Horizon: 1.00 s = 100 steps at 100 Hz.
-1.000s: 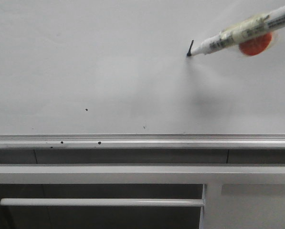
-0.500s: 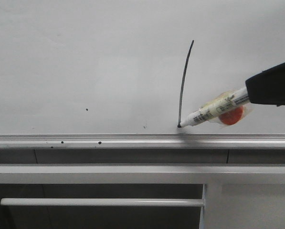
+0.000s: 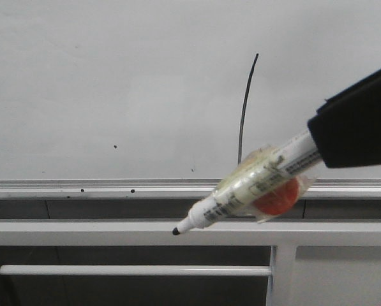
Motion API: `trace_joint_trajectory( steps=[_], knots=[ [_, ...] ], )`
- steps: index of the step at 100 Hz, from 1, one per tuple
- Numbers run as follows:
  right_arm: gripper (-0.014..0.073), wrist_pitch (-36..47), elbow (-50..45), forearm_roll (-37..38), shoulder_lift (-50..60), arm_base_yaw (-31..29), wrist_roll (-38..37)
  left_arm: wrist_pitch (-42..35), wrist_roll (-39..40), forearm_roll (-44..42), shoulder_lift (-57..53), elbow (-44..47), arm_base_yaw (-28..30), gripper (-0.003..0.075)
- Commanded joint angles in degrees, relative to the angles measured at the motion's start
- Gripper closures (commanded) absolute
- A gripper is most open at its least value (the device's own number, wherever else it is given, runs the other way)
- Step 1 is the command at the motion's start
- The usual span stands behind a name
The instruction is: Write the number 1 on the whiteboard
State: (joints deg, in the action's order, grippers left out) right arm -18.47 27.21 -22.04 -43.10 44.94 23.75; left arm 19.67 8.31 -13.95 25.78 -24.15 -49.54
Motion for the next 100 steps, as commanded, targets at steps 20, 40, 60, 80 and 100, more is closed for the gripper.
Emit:
trace_joint_trajectory(
  steps=[20, 40, 60, 80, 100],
  knots=[
    [0.0637, -1.1, 10.0, -0.1, -6.8, -1.0, 0.0, -5.5, -2.1, -1.2, 6.3, -1.6, -7.6, 0.0303],
    [0.0637, -4.1, 14.9, 0.0, -10.6, -1.0, -0.1, -12.4, -2.1, -5.7, 14.4, -1.6, -9.0, 0.0302],
    [0.0637, -5.0, 19.2, 0.0, -13.3, -1.0, -1.2, -22.1, -2.1, -8.4, 23.0, -1.7, -9.0, 0.0303],
    [0.0637, -5.4, 21.9, 0.0, -15.4, -1.0, -1.3, -24.4, -2.1, -9.7, 28.8, -1.7, -9.0, 0.0303],
    [0.0637, -6.5, 22.7, -0.1, -15.4, -1.0, -1.5, -28.0, -2.1, -9.7, 29.4, -1.8, -7.3, 0.0309]
  ],
)
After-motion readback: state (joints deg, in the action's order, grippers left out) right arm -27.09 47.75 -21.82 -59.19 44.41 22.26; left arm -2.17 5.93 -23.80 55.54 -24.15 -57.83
